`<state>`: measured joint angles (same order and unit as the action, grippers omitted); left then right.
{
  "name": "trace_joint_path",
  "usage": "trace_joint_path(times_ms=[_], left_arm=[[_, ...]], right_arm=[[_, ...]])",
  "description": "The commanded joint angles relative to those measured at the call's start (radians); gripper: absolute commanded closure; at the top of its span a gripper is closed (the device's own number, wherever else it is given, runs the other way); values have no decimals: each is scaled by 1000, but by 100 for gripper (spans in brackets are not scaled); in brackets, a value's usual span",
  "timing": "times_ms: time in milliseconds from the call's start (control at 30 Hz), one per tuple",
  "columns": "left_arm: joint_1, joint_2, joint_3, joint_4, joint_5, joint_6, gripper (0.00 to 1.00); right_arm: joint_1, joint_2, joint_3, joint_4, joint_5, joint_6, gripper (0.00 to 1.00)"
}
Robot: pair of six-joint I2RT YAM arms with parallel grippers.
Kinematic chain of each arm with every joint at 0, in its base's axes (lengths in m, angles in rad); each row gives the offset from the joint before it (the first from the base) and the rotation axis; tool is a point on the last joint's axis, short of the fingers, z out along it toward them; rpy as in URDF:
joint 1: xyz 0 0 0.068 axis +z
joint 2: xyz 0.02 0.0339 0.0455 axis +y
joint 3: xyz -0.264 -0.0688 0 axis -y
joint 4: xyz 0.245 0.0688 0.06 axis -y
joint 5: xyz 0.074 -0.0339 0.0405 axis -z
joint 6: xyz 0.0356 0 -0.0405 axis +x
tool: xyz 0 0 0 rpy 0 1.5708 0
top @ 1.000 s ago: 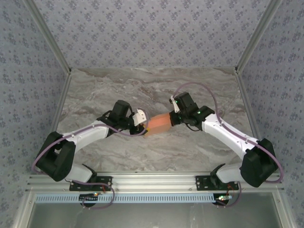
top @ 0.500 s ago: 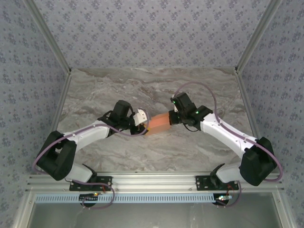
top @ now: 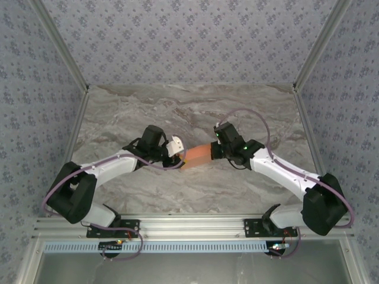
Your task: Fold the paper box
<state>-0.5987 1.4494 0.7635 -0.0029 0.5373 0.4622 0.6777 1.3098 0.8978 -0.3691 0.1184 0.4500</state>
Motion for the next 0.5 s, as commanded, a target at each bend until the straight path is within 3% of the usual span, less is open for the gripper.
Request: trace_joint_path(times_ms=[0, 467], left_arm=[[1, 10, 18, 5, -49, -21, 61], [2, -41, 35, -53, -80, -102, 37]], right_arm=[[11, -14, -24, -31, -2, 35, 100], [22, 0, 15, -57, 17, 24, 100]])
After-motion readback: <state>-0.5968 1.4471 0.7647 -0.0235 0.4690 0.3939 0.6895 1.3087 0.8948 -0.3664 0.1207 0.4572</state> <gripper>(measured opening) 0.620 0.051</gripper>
